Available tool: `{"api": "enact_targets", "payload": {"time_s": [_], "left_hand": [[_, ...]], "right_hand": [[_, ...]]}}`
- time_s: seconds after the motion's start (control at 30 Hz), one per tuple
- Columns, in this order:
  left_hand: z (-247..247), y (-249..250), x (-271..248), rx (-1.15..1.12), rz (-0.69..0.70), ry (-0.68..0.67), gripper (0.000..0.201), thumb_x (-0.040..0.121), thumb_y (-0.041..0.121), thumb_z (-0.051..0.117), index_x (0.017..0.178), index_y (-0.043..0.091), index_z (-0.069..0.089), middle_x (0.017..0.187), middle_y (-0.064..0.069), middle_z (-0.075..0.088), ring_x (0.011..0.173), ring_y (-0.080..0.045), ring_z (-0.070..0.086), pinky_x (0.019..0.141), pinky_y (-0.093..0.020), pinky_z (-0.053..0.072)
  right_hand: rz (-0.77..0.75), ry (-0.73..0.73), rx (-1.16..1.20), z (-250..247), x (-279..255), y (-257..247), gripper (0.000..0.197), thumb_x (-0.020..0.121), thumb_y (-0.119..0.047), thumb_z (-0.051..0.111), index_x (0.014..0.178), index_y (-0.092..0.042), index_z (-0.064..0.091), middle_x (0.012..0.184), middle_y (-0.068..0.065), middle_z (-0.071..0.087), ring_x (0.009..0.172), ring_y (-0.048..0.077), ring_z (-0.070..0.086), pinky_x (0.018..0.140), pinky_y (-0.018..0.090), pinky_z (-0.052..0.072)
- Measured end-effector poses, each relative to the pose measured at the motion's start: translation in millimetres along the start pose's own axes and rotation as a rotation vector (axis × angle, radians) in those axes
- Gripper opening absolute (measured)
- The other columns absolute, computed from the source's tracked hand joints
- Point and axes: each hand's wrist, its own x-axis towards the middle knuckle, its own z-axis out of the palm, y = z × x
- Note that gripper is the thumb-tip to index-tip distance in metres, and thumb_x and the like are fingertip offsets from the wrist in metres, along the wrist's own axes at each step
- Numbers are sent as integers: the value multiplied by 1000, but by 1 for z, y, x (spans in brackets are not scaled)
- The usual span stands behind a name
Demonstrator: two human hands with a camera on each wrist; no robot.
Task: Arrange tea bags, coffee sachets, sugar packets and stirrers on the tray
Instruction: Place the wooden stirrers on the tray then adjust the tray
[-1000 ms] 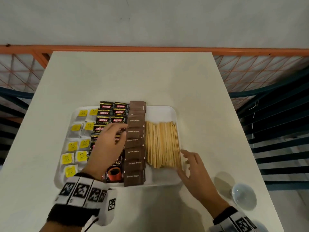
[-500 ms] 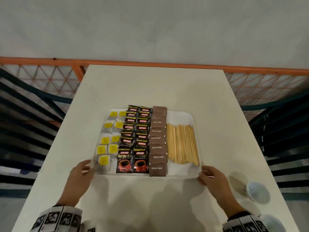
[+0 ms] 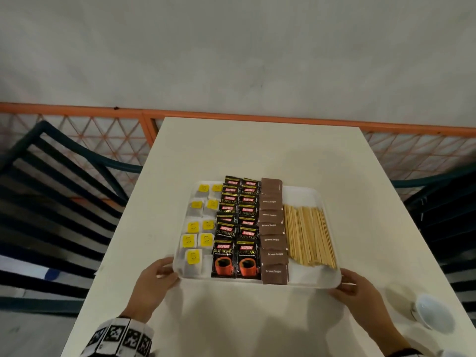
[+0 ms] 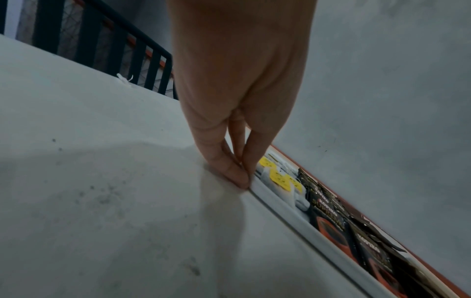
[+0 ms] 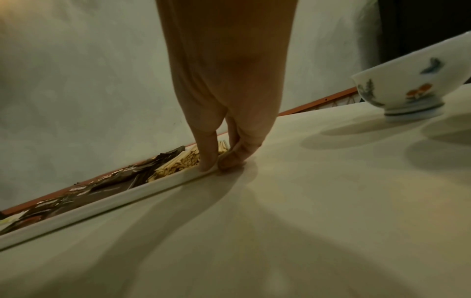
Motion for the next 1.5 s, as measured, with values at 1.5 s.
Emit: {"api": "enact_targets", "payload": {"time_s": [1.5], "left_hand": [[-18, 86, 190, 416, 201, 103, 28, 77, 21, 70, 102, 30, 62, 95, -3, 66, 91, -23, 61, 85, -45, 50]], "right_hand": [[-180, 39, -280, 64, 179, -121, 40, 84, -19, 64, 122, -13, 55, 96, 3, 49, 101, 26, 52, 89, 38, 46]]}}
